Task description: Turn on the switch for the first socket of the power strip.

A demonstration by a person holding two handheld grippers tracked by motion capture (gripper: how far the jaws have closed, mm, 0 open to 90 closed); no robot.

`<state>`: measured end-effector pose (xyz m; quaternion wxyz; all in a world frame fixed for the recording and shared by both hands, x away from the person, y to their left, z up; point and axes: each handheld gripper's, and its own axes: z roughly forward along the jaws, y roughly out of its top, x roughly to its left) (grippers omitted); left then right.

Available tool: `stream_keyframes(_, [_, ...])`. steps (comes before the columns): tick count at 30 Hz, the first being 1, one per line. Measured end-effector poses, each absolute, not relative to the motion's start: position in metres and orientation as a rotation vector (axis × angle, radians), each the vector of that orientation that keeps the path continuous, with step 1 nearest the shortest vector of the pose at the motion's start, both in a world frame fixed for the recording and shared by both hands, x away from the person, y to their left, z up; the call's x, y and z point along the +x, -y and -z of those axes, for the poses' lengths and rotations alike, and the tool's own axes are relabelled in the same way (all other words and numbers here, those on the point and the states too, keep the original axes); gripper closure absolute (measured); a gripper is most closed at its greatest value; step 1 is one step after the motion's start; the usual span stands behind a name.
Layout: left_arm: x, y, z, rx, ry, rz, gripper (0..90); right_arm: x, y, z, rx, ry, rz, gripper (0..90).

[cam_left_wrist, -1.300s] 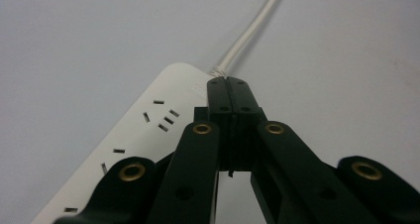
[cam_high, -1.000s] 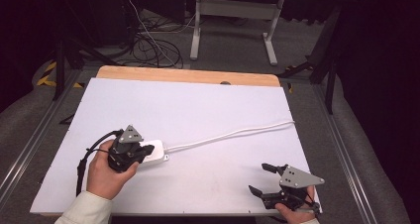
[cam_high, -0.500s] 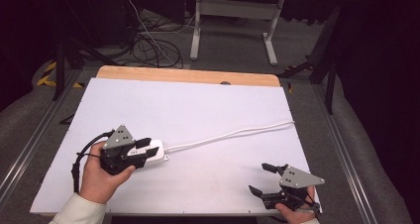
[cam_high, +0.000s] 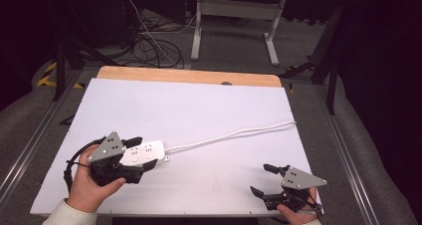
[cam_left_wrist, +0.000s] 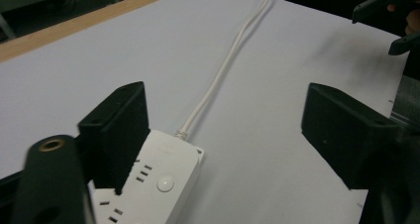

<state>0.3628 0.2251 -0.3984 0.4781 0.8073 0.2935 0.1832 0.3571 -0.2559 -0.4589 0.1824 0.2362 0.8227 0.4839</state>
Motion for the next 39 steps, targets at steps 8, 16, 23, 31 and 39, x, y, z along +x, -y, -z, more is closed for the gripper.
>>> stream_keyframes(8, [0.351, -0.247, 0.409, 1.958, -0.622, -0.454, 11.5, 0.357, 0.255, 0.458, 0.665, -2.321, -1.368, 19.2])
stream_keyframes(16, [0.341, -0.264, 0.420, 1.929, -0.612, -0.463, 9.5, 0.356, 0.255, 0.458, 0.665, -2.320, -1.369, 19.2])
stream_keyframes(23, [0.336, -0.272, 0.433, 1.921, -0.619, -0.470, 7.7, 0.356, 0.255, 0.458, 0.666, -2.319, -1.369, 19.2])
stream_keyframes(31, [0.331, -0.286, 0.450, 1.898, -0.625, -0.483, 8.4, 0.356, 0.255, 0.458, 0.666, -2.319, -1.371, 19.2])
stream_keyframes(39, [0.329, -0.296, 0.464, 1.892, -0.654, -0.470, 8.2, 0.357, 0.255, 0.458, 0.666, -2.320, -1.369, 19.2])
